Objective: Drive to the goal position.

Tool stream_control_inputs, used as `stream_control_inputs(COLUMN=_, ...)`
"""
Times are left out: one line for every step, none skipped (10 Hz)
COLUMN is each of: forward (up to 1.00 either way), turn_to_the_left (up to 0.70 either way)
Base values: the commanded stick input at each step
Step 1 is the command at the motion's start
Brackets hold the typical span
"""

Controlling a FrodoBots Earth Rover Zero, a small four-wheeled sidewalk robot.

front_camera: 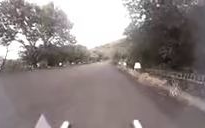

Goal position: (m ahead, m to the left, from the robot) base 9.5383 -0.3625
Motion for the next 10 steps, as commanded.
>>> stream_control_inputs(forward=0.5, turn_to_the_left=0.0)
stream_control_inputs(forward=0.5, turn_to_the_left=0.0)
stream_control_inputs(forward=0.5, turn_to_the_left=0.0)
stream_control_inputs(forward=0.5, turn_to_the_left=0.0)
stream_control_inputs(forward=0.5, turn_to_the_left=0.0)
stream_control_inputs(forward=0.5, turn_to_the_left=0.0)
stream_control_inputs(forward=0.5, turn_to_the_left=0.0)
stream_control_inputs(forward=0.5, turn_to_the_left=0.0)
stream_control_inputs(forward=0.5, turn_to_the_left=-0.07)
stream_control_inputs(forward=0.5, turn_to_the_left=-0.33)
